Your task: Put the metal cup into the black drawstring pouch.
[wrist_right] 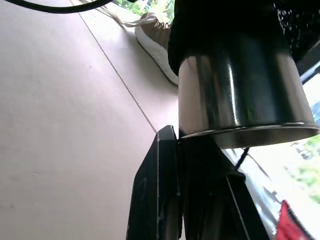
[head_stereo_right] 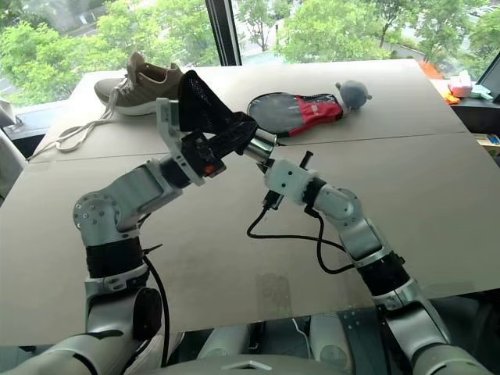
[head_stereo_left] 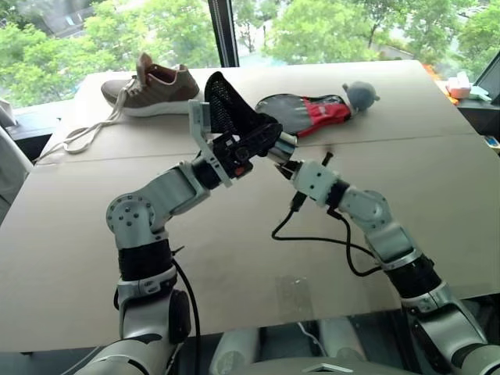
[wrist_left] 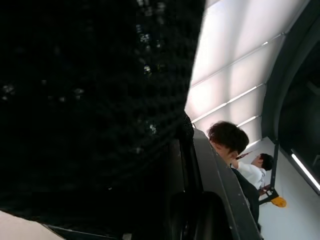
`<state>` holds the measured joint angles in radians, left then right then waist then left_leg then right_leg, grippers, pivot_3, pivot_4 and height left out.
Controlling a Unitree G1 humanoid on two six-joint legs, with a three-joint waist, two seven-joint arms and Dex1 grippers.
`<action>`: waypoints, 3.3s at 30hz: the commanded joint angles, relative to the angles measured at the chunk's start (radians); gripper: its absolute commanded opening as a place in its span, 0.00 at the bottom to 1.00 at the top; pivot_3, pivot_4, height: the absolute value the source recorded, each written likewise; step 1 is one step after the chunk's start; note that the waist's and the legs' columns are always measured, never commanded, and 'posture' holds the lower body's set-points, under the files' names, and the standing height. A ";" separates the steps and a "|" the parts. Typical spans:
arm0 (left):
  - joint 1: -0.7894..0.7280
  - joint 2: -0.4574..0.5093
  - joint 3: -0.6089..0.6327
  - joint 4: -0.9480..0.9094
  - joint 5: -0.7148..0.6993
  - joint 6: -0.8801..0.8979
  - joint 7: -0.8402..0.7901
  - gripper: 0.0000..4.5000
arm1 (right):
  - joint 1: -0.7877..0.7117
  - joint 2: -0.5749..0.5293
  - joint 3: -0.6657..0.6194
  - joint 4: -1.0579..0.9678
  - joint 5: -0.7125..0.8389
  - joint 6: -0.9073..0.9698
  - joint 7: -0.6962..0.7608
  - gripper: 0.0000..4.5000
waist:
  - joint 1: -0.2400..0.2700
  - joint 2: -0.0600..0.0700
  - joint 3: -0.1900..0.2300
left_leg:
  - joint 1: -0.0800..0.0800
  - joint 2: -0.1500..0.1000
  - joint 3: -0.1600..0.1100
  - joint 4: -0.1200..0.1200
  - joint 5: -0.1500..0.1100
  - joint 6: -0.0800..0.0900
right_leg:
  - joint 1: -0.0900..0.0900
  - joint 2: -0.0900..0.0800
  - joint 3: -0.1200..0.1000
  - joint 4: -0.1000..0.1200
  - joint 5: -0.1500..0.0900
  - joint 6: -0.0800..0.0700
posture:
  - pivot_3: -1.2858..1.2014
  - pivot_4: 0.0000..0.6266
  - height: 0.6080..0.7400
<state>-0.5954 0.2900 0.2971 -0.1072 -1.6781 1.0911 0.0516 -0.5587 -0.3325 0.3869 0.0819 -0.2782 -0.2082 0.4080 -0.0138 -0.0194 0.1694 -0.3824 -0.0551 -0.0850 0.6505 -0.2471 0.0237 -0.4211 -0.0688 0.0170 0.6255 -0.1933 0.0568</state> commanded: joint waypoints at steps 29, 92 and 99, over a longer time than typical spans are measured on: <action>0.073 0.087 -0.046 0.005 -0.080 -0.077 -0.149 0.00 | -0.115 0.166 -0.383 -0.163 1.153 0.616 0.101 0.02 | 0.001 0.000 0.001 | 0.000 0.002 -0.002 0.000 -0.001 0.002 | 0.001 0.002 0.000 -0.001 0.000 -0.001 | 0.52 0.24 0.97; 0.079 0.046 -0.094 0.016 -0.084 -0.094 -0.112 0.00 | 0.035 -0.143 -0.022 -0.346 0.345 0.373 0.231 0.05 | 0.003 -0.001 0.002 | -0.003 0.000 0.001 0.000 0.000 0.001 | -0.002 -0.001 0.000 -0.001 0.000 0.000 | 0.52 0.24 0.97; 0.057 0.038 -0.113 0.046 -0.076 -0.081 -0.129 0.00 | -0.144 -0.215 0.151 -0.041 -0.225 -0.109 -0.007 0.05 | 0.003 -0.001 0.002 | -0.002 -0.001 0.001 0.000 0.000 0.001 | -0.002 0.000 0.001 -0.001 0.000 0.000 | 0.52 0.24 0.97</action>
<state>-0.5103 0.3301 0.1908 -0.0496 -1.7327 0.9990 -0.0494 -0.6642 -0.5448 0.5252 0.0153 -0.3961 -0.2299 0.4668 -0.0113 -0.0208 0.1718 -0.3847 -0.0558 -0.0840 0.6506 -0.2472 0.0243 -0.4234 -0.0691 0.0176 0.6250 -0.1933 0.0567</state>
